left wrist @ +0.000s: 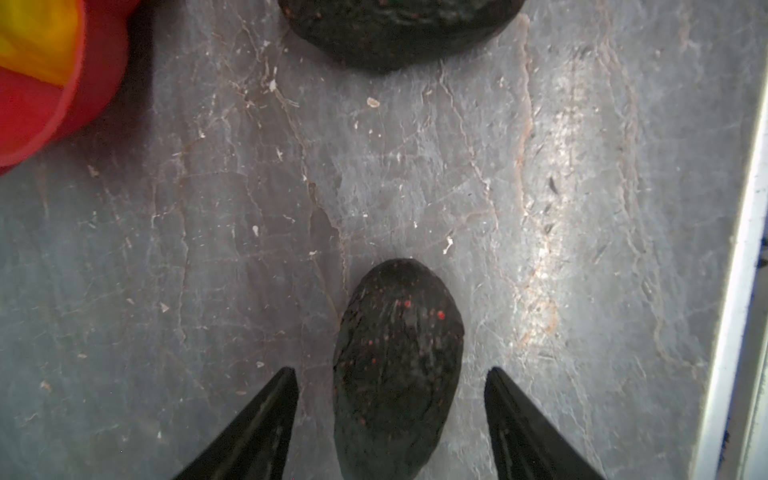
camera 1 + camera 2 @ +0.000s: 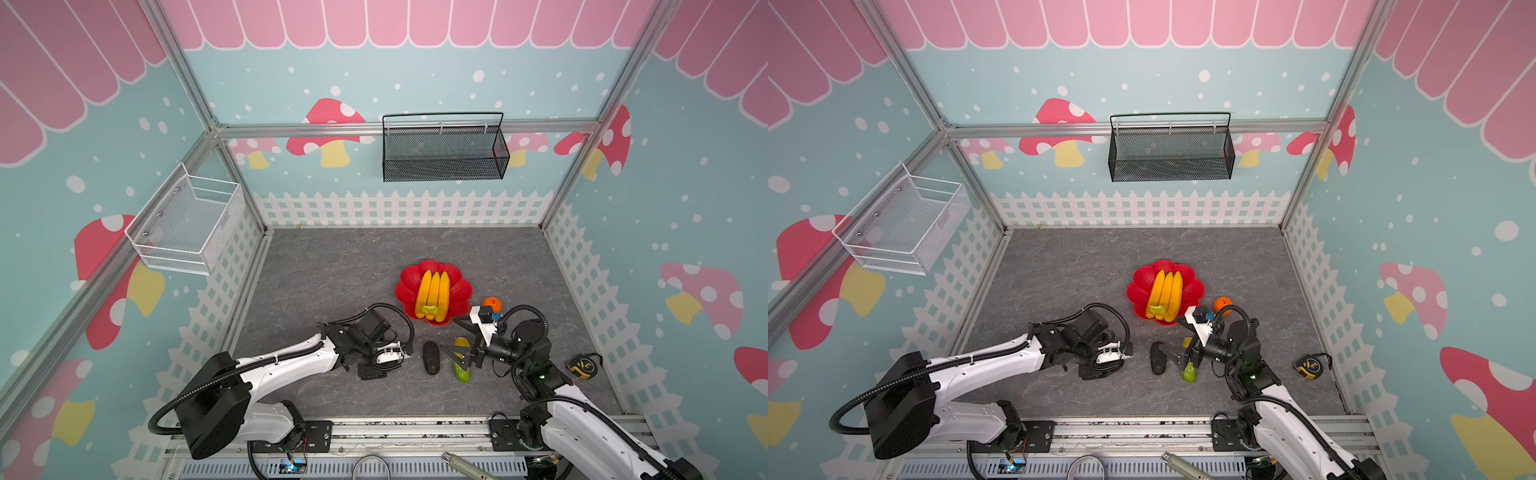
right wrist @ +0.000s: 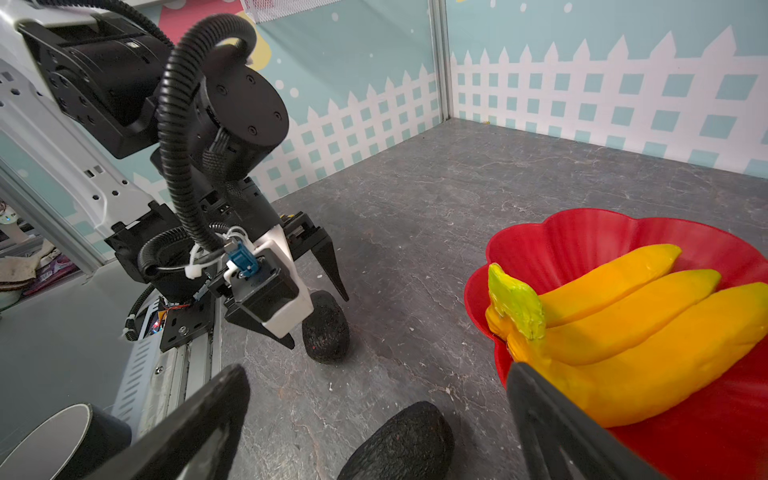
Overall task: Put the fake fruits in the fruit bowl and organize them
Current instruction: 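Move the left gripper to a dark avocado and grasp it, then carry the avocado into the bowl beside the bananas and release it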
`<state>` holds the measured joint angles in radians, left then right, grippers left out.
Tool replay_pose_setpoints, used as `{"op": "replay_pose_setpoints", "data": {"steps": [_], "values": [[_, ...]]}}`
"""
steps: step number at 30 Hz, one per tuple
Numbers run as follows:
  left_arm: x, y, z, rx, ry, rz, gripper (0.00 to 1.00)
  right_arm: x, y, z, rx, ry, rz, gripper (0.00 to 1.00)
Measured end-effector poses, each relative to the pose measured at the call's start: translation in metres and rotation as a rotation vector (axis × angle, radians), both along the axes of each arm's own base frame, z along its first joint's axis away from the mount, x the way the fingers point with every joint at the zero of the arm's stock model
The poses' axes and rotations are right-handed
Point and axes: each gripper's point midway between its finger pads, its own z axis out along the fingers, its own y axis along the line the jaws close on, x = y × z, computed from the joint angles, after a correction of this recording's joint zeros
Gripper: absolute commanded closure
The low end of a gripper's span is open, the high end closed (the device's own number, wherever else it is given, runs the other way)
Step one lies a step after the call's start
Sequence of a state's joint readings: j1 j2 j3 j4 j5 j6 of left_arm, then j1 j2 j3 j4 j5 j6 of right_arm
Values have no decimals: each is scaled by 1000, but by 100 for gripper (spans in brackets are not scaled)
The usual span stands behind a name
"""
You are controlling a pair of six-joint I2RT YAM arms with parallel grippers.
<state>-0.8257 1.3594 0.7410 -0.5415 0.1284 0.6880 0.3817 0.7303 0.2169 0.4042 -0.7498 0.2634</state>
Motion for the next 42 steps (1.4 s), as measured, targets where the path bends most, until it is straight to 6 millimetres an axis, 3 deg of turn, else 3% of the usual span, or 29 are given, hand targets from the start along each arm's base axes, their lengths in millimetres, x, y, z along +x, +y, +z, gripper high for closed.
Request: {"op": "replay_pose_setpoints", "data": {"steps": [5,13,17,20,24,28,31,35,38,42], "values": [[2,0,-14,11,44,9,37,0,0,0,0,-2,-2,0],[6,1,-18,-6,70,19,60,4,-2,-1,-5,-3,-27,0],[12,2,-10,-46,76,48,62,6,-3,-2,-10,1,-40,0],[27,-4,12,-126,55,111,62,6,-4,-2,-12,2,-48,0],[69,-28,67,-278,-1,262,65,7,-5,-2,-13,0,-56,0],[134,-61,126,-403,-45,480,65,8,-6,-2,-15,-3,-62,0],[179,-80,146,-449,-42,647,64,10,-6,-2,-17,-8,-71,0],[219,-89,138,-431,-16,837,64,10,-8,2,-14,-23,-82,1],[239,-91,114,-382,6,958,63,10,-9,4,-12,-32,-87,1],[252,-87,77,-303,19,1062,61,11,-9,4,-13,-32,-95,1]]}}
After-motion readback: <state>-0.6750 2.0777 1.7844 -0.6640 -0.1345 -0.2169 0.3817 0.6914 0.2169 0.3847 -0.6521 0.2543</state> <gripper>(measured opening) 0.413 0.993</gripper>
